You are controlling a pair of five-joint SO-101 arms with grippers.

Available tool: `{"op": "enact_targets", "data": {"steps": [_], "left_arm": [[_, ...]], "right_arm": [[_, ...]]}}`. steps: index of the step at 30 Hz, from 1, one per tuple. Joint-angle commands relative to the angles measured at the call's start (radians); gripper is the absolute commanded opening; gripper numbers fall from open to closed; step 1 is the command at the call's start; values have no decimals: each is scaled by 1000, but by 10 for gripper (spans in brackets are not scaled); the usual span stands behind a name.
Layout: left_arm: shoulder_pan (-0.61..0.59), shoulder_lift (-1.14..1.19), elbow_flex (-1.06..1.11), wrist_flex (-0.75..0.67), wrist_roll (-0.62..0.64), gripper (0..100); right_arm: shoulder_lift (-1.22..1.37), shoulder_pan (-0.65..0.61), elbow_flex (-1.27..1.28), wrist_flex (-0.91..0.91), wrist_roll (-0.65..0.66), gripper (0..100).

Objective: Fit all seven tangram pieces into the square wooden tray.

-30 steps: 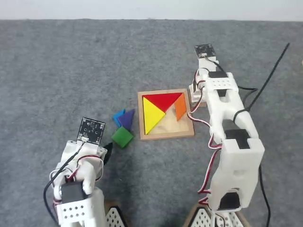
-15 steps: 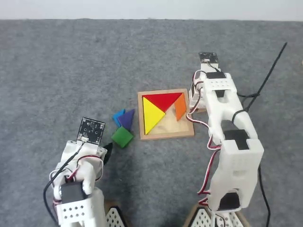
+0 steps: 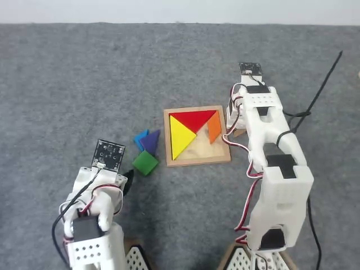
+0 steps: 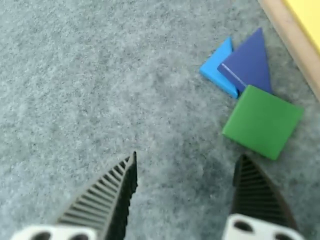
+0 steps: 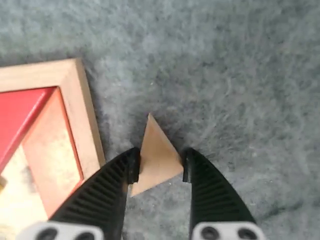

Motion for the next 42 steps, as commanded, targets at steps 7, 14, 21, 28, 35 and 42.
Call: {"op": "enact_targets", "data": {"steps": [7, 14, 21, 28, 35, 42], "left_arm": [[-6, -18, -8, -18, 3, 299], [-6, -18, -8, -18, 3, 299], [-8, -18, -8, -18, 3, 299], [-8, -18, -8, -5, 2, 299], [-8, -18, -8, -5, 2, 299], [-8, -18, -8, -5, 2, 299]], "right_arm": [[-266, -36, -8, 107, 8, 61], [-410, -185, -5, 130, 537, 63], [-355, -337, 26, 130, 1335, 61], [-249, -374, -41, 137, 1470, 97], [-174, -371, -68, 110, 1415, 246], [-177, -351, -147, 139, 1218, 277]]}}
